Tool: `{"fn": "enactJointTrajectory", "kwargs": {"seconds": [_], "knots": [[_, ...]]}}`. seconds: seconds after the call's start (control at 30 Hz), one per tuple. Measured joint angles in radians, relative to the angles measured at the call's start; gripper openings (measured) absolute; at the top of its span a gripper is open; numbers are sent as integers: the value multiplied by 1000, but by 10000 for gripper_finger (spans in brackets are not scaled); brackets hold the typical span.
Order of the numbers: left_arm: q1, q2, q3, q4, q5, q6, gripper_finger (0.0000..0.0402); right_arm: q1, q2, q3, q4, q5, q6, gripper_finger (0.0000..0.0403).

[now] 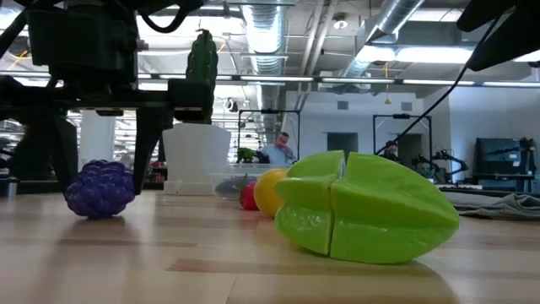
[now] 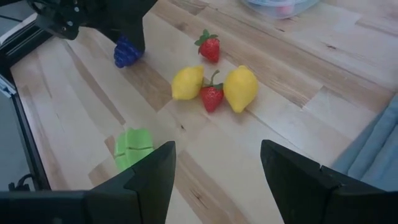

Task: Pick and placing Produce into tupperware
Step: Put the blueberry into the transparent bin

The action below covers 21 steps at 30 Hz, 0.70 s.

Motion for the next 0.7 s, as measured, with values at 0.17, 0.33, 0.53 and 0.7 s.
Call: {"fn": "enactJointTrajectory", "kwargs": {"seconds": [0.17,0.33,0.53,0.7], "knots": [[-1,21,2,9,2,-32,228,0,0,0,3,0,0,260],[8,28,2,-12,-2,-46,215,0,0,0,0,0,0,260],[21,28,13,-38,-4,-97,189,0,0,0,-4,0,-1,260],[33,28,45,-50,-6,-120,192,-1,0,0,-7,0,-6,260]]}}
